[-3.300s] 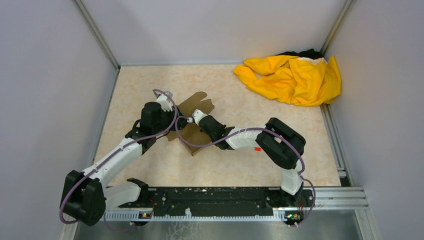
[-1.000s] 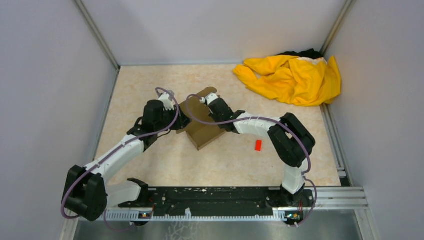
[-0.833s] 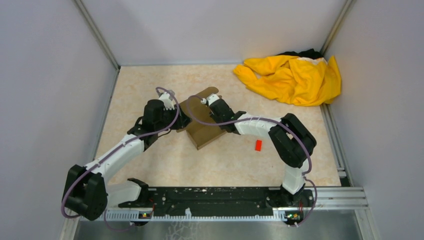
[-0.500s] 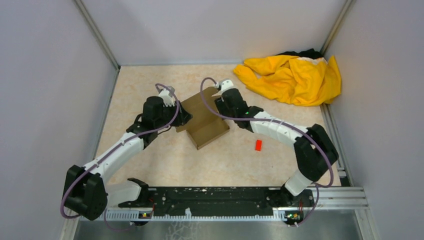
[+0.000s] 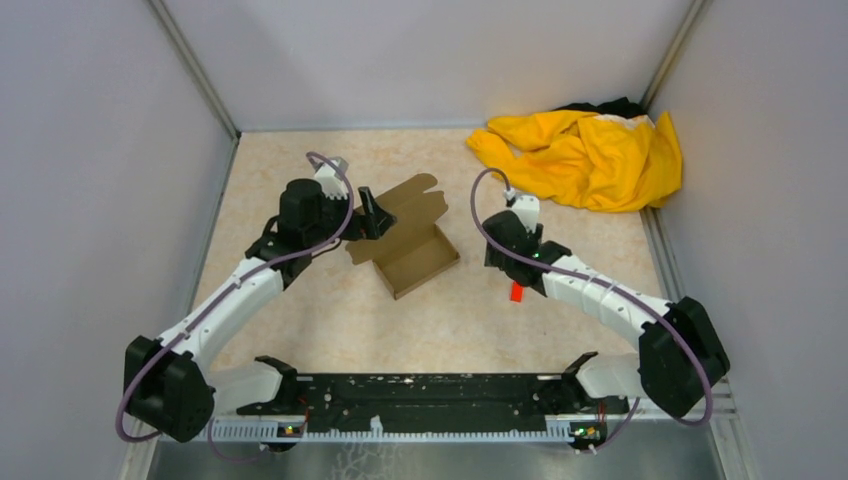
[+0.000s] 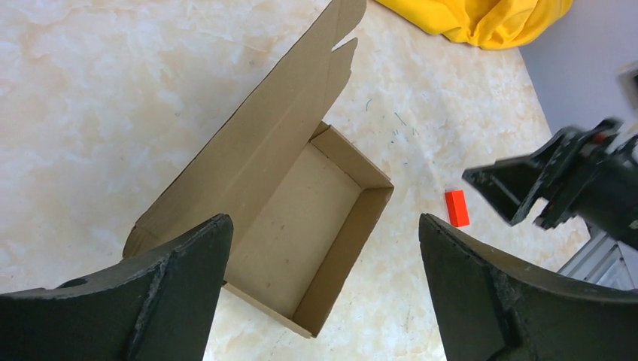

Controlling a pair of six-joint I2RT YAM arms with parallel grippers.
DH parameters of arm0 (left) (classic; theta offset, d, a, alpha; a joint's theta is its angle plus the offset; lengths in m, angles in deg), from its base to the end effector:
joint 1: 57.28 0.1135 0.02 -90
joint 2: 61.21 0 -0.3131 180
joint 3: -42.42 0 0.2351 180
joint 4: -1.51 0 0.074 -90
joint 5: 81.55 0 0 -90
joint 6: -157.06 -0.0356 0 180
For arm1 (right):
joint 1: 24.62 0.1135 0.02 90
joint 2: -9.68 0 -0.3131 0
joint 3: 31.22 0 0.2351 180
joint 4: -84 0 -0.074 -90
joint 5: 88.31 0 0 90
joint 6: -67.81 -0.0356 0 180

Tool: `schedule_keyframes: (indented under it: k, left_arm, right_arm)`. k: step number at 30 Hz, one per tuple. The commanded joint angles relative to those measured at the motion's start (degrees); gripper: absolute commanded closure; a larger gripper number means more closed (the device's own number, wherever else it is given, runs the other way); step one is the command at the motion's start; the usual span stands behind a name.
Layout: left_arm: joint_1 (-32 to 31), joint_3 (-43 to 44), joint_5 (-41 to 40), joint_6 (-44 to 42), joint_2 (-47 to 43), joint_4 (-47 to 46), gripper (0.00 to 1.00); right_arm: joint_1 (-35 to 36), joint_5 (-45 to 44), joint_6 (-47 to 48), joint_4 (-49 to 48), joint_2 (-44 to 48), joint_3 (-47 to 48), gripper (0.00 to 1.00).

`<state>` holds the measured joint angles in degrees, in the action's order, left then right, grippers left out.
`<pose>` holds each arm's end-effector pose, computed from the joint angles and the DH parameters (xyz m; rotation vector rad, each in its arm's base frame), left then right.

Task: Fold the paper box

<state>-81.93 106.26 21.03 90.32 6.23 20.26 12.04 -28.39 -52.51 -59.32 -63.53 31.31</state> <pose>0.2104 -0.1051 0.3465 0.1741 2.0227 -0.7548 0.1964 0.1240 0.2926 0.1111 2.2582 -0.0196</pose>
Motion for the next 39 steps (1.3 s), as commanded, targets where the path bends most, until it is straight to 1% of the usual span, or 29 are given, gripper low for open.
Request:
schedule_keyframes:
  k: [1,4,7,12,18,21,23,26,28,29,31,32,36,39]
  left_arm:
    - [-0.10,0.83,-1.65,-0.25,-3.19,2.17,0.01]
    - [-0.14,-0.02,-2.40,-0.27,-4.78,3.08,0.01]
    - [-0.14,-0.71,-3.01,-0.50,-6.26,3.65,0.01]
    - [-0.13,-1.41,-3.52,-0.15,-7.21,4.03,0.01]
    - [-0.14,-1.95,-3.86,-0.13,-8.21,4.71,0.01]
    - [-0.14,-2.12,-3.94,-0.15,-8.46,5.07,0.01]
    - [-0.12,-2.18,-4.04,-0.15,-8.61,5.33,0.01]
    - [-0.11,-2.28,-4.10,-0.11,-8.76,5.42,0.01]
    - [-0.13,-2.17,-4.07,-0.22,-8.63,5.41,0.01]
    - [-0.14,-2.11,-4.13,-0.24,-8.55,5.41,0.01]
    - [-0.14,-2.00,-4.07,-0.32,-8.25,5.45,0.01]
    - [-0.14,-1.89,-4.05,-0.41,-8.01,5.52,0.01]
    - [-0.10,-1.58,-4.51,-0.87,-7.41,5.81,0.01]
    - [-0.06,-0.98,-6.59,-1.65,-6.63,7.02,0.01]
  right_arm:
    - [-0.37,-0.13,-13.91,6.30,2.08,-5.50,0.40]
    - [-0.39,0.43,-16.64,7.60,2.49,-8.55,0.42]
    - [-0.38,0.68,-18.55,8.17,5.11,-10.92,0.43]
    - [-0.47,0.09,-20.09,8.75,5.76,-12.51,0.45]
    - [-1.06,3.77,-19.66,2.01,2.75,-15.37,0.46]
    - [-1.22,4.14,-19.60,0.34,0.52,-15.53,0.48]
    - [-1.33,4.16,-19.47,0.18,-0.78,-15.26,0.51]
    - [-1.38,4.07,-19.22,-0.16,-1.85,-15.05,0.59]
    - [-1.42,3.89,-18.68,-0.51,-2.37,-14.91,0.69]
    - [-1.49,3.61,-18.48,-0.39,-2.66,-14.69,0.76]
    - [-1.51,3.29,-17.54,-0.48,-3.28,-14.13,0.96]
    - [-1.51,3.28,-16.76,-0.32,-3.62,-13.60,1.00]
    - [-1.22,4.56,-11.90,0.35,-2.06,-9.84,1.00]
    - [0.33,6.83,-5.60,0.99,-0.21,-3.43,1.00]
